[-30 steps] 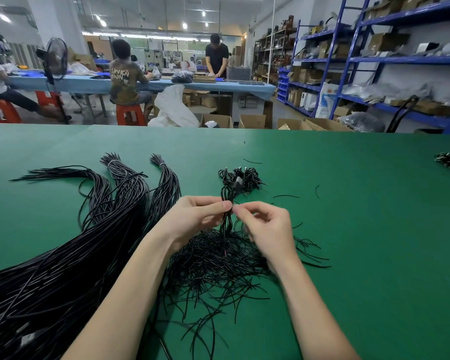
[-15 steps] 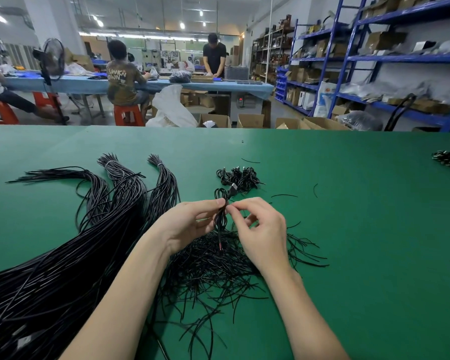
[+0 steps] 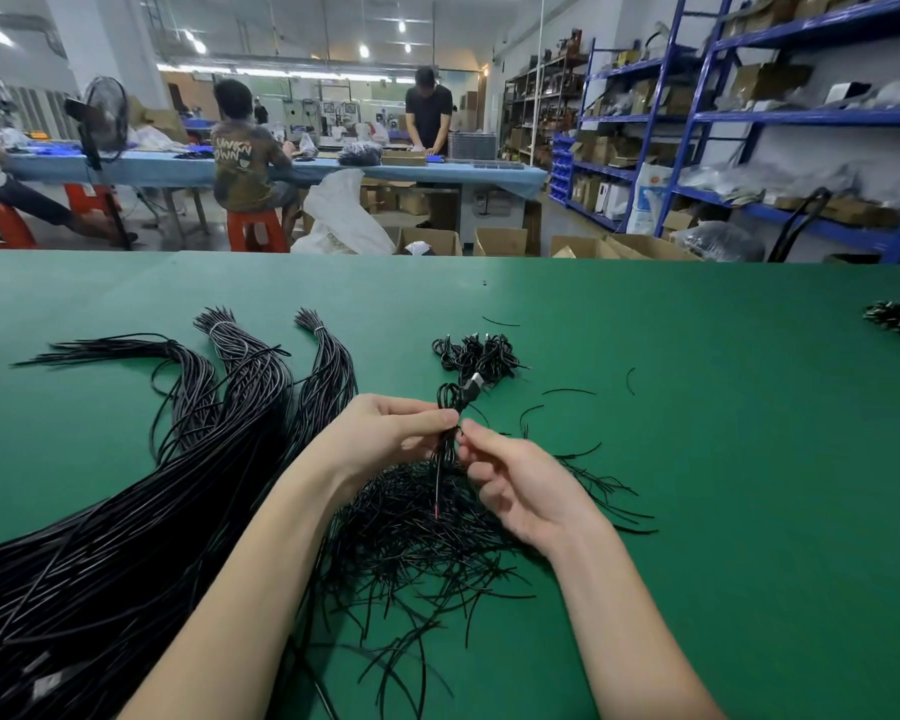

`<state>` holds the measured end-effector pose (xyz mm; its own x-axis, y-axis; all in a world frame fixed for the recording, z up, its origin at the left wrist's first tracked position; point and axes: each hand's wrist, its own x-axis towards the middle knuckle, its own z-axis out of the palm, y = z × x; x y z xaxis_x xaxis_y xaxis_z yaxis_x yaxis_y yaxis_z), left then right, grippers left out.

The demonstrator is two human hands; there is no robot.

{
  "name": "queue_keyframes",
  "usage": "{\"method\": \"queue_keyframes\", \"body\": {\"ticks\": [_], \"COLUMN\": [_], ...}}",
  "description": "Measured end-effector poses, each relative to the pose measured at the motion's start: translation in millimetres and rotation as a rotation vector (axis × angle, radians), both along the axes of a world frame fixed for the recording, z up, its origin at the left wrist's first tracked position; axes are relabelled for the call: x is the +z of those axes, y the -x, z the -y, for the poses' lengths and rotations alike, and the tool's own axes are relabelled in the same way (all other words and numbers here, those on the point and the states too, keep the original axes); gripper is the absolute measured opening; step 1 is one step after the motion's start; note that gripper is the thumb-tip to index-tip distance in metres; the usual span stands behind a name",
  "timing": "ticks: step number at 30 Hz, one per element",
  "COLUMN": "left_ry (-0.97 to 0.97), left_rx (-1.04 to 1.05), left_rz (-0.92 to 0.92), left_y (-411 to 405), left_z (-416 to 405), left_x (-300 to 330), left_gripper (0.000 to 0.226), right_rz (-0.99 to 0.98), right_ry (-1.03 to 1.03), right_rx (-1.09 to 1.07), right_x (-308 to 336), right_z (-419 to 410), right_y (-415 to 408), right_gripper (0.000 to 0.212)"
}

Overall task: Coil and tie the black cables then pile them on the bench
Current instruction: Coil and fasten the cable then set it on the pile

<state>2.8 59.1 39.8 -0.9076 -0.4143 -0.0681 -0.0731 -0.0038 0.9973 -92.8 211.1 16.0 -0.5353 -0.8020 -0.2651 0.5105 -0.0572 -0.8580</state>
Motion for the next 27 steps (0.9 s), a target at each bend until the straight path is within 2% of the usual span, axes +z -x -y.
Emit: {"method": "queue_keyframes", "body": {"ticks": [3, 5, 7, 10, 12, 14, 16, 18, 19, 20, 21, 24, 27], "left_ry": [-0.168, -0.202, -0.229, -0.257, -0.25, -0.194, -0.067, 0.016, 0.027, 0.025, 0.009, -0.174, -0.283], "left_rx": [0.053, 0.068, 0.066, 0.05, 0.03, 0.032, 0.063, 0.091, 0.097, 0.098, 0.099, 0.094, 0.086], "left_rz": [0.069, 0.092, 0.097, 0.085, 0.056, -0.003, -0.071, -0.132, -0.139, -0.129, -0.106, -0.048, -0.027], "left_y": [0, 1, 1, 1, 2, 4, 4, 6, 7, 7, 7, 6, 6], "left_z": [1, 2, 2, 3, 3, 1, -3, -5, -6, -7, -7, -5, -3], "left_x": [-1, -2, -2, -4, -5, -7, -9, -10, -10, -10, -10, -10, -10], "left_gripper": [0.028, 0.032, 0.036, 0.042, 0.035, 0.032, 0.029, 0.02, 0.017, 0.016, 0.017, 0.028, 0.04], "right_rz": [-0.663, -1.007, -1.234, -1.413, -1.394, -1.203, -0.763, -0.153, 0.056, 0.123, 0.031, -0.708, -1.061], "right_ry": [-0.159, -0.189, -0.163, -0.123, -0.087, -0.122, -0.131, -0.018, 0.03, 0.049, 0.031, -0.145, -0.109], "right_rx": [-0.095, -0.205, -0.308, -0.373, -0.472, -0.518, -0.431, -0.258, -0.203, -0.183, -0.191, -0.348, -0.378], "right_x": [3, 0, -2, -6, -11, -13, -13, -9, -7, -7, -7, -9, -7], "right_z": [-3, -4, -5, -4, 0, 5, 8, 7, 6, 5, 5, 2, -3], "right_y": [3, 6, 8, 8, 6, 2, 1, 1, 0, 1, 0, 1, 6], "right_gripper": [0.011, 0.009, 0.009, 0.009, 0.011, 0.017, 0.018, 0.017, 0.017, 0.017, 0.016, 0.008, 0.005]}}
